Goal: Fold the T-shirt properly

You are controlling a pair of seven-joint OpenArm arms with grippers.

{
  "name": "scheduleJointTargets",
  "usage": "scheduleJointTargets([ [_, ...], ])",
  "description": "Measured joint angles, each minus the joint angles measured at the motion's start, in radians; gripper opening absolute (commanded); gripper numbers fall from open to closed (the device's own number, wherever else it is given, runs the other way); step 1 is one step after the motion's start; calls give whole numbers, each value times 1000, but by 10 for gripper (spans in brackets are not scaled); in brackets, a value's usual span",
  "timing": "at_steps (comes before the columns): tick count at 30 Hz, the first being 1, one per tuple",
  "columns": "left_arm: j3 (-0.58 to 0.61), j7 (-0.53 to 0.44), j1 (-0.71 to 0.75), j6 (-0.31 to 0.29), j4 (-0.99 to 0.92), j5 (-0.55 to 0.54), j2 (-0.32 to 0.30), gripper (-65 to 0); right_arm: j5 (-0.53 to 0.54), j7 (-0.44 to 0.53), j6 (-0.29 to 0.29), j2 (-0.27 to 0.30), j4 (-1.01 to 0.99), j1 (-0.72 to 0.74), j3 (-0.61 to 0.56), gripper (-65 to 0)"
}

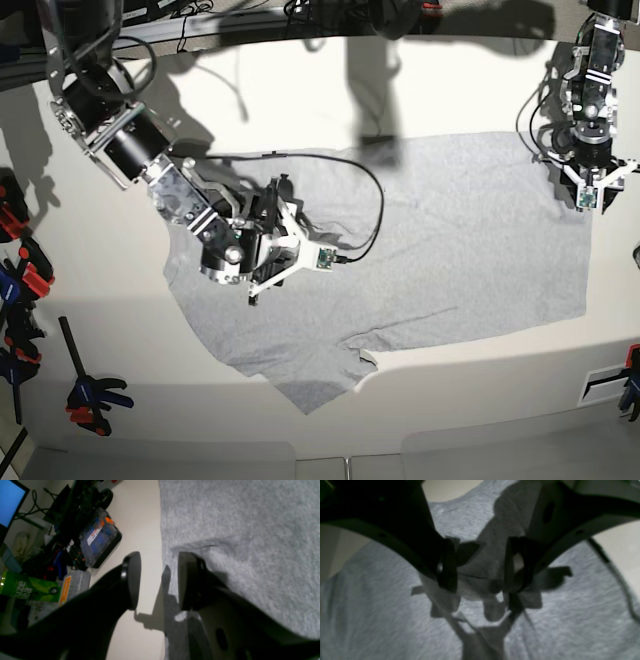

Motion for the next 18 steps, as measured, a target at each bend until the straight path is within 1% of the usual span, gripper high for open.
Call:
scheduleJointTargets([
  [4, 0, 2, 0, 0, 0, 0, 0, -426, -12, 6, 0, -49, -75, 0, 0, -360],
  [7, 0, 2, 0, 0, 0, 0, 0, -426, -129, 78, 0, -78, -102, -2, 0, -360],
  [8, 0, 2, 0, 0, 0, -1, 0, -426, -164, 108, 0, -81, -106, 1, 0, -360],
  [11, 0, 2, 0, 0, 0, -1, 0, -426, -277, 153, -2, -92, -108, 18, 0, -360],
  [12, 0, 0, 0, 0, 0, -1, 0, -426, -310, 184, -71, -93, -108, 23, -2, -360],
  [13, 0, -6, 0, 0, 0, -1, 0, -426, -354, 218, -185, -98, -108, 26, -4, -360],
  [14, 0, -6, 0, 0, 0, -1, 0, -426, -407, 231, -272, -108, -110, 29, -2, -360],
  [15, 0, -6, 0, 0, 0, 0, 0, -426, -439, 239, -341, -116, -110, 34, -2, -360],
  [17, 0, -6, 0, 0, 0, 0, 0, -426, -499, 241, -439, -142, -110, 39, 1, -360],
  [18, 0, -6, 0, 0, 0, 0, 0, -426, -509, 244, -465, -156, -110, 39, 1, -360],
])
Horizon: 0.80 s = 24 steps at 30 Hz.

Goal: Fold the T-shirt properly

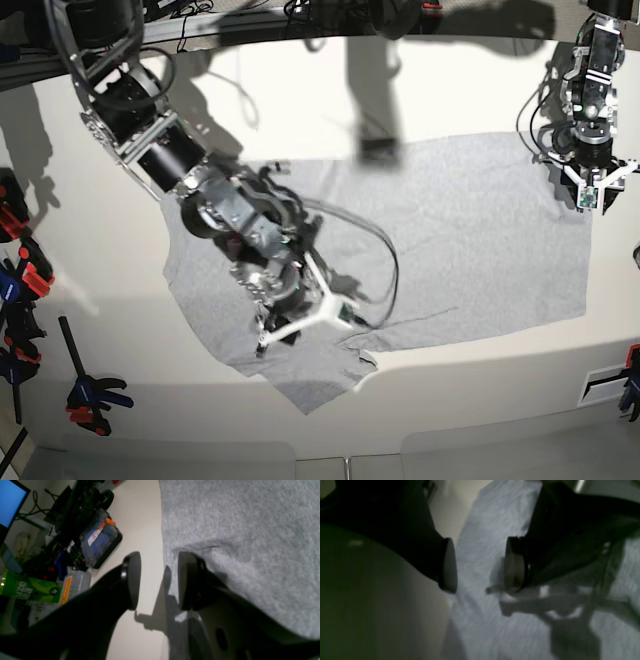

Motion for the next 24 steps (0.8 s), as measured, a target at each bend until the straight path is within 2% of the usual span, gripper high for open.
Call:
scheduleJointTargets([
  [5, 0, 0, 0, 0, 0, 0, 0, -426, -2, -3, 7, -18, 0, -3, -1, -360],
  [7, 0, 0, 0, 0, 0, 0, 0, -426, 23, -25, 84, -11, 0, -2, 0, -360],
  [11, 0, 0, 0, 0, 0, 0, 0, -426, 198, -92, 79, 3, 7, -7, 3, -360],
  [14, 0, 29, 0, 1, 0, -2, 0, -426, 412, -90, 20, 46, 71, -19, 43, -360],
  [15, 0, 34, 1, 1, 0, -2, 1, -426, 456, -89, 16, 61, 110, -28, 74, -360],
  [18, 2, 39, 1, 1, 0, 1, 1, -426, 430, -137, 10, 69, 248, -92, 233, -360],
  [21, 2, 99, 1, 1, 3, -1, 1, -426, 499, -165, 8, 63, 382, -180, 401, -360],
  [24, 2, 151, 1, 2, 10, -9, 11, -426, 510, -162, 32, 61, 465, -285, 556, -360],
])
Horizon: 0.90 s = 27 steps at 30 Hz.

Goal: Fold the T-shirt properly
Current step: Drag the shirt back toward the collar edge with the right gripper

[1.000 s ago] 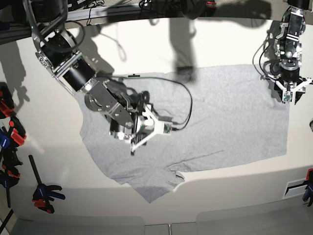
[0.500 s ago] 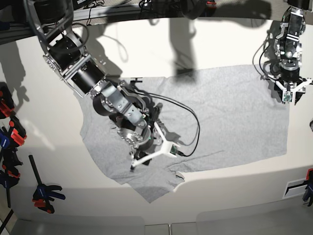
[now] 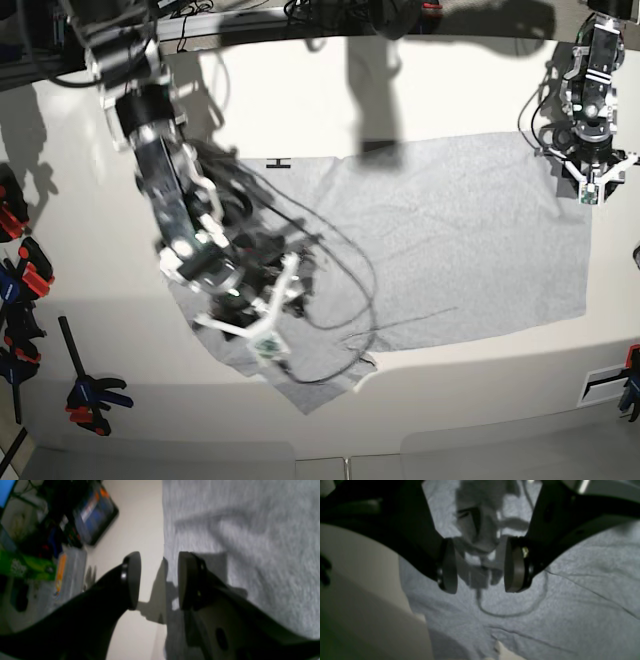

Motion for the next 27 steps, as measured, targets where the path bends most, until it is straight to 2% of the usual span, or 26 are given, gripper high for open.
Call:
scheduleJointTargets([
  [3, 0, 19, 0, 2, 21, -58, 37, -426, -6, 1, 68, 3, 10, -113, 128, -360],
  [7, -3, 27, 5, 2, 55, -79, 158, -426, -7, 26, 158, 0, 10, -261, 278, -360],
  [10, -2, 2, 18, 1, 77, -53, 243, -426, -6, 98, 190, -3, 10, -353, 367, -360],
  [13, -3, 3, 17, 1, 76, -35, 285, -426, -14, 124, 190, -2, 5, -415, 410, -360],
  [21, -3, 3, 16, 1, 76, 2, 289, -426, -6, 188, 194, -13, -37, -460, 394, -360],
  [26, -3, 19, 16, 0, 76, -2, 229, -426, -11, 210, 196, -11, -139, -445, 395, -360],
  [27, -4, 40, 13, 2, 76, -44, 214, -426, -11, 219, 196, -11, -158, -440, 395, -360],
])
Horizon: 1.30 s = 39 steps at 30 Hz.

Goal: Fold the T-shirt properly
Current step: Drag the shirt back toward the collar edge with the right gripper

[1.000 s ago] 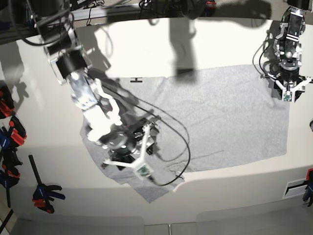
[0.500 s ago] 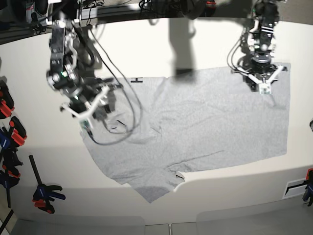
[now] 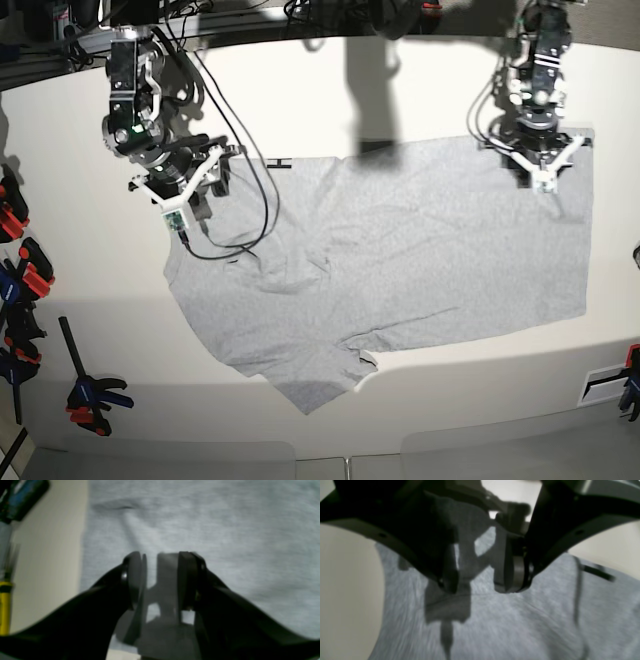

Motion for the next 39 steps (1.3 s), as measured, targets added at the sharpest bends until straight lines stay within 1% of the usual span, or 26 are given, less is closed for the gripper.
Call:
scheduleJointTargets([
  [2, -2, 49, 0, 0, 0, -85, -16, -426, 8, 13, 0, 0, -27, 12, 0, -360],
  [4, -2, 61, 3, -3, -1, -101, -8, -426, 8, 23, 0, 0, -41, 16, 0, -360],
  [7, -2, 104, 0, -34, -1, -111, -10, -426, 11, 16, 0, 0, -42, 12, 1, -360],
  [8, -2, 106, 0, -38, -1, -134, -11, -426, 11, 8, 0, 0, -41, 9, 2, -360],
  [9, -2, 124, 1, -43, -1, -172, -11, -426, 11, 0, 0, 1, -40, 7, 4, -360],
  [11, -2, 128, 1, -53, -1, -248, -11, -426, 11, -23, 0, 2, -39, 2, 5, -360],
  [13, -3, 121, 10, -83, -1, -248, -11, -426, 6, -26, 0, 3, -37, -10, 5, -360],
  [18, -49, 66, 93, -111, 10, -253, -11, -426, -27, -21, 0, 3, -33, -37, 5, -360],
  [20, -82, 53, 132, -118, 15, -262, -9, -426, -26, 4, 0, 9, -27, -61, 5, -360],
  [23, -142, 39, 183, -166, 18, -265, 1, -426, -23, 16, 0, 14, -4, -96, 10, -360],
  [26, -188, 30, 222, -197, 22, -270, 10, -426, -20, 17, 1, 14, 28, -139, 26, -360],
  [29, -212, 18, 269, -204, 40, -269, 21, -426, -15, 19, 13, 20, 62, -194, 57, -360],
  [33, -213, 22, 336, -204, 97, -265, 23, -426, 0, 19, 21, 20, 104, -266, 129, -360],
  [38, -211, 84, 386, -201, 204, -261, 26, -426, 8, 16, 28, 20, 121, -322, 232, -360],
  [39, -211, 103, 393, -201, 225, -257, 26, -426, 9, 16, 41, 20, 121, -330, 251, -360],
])
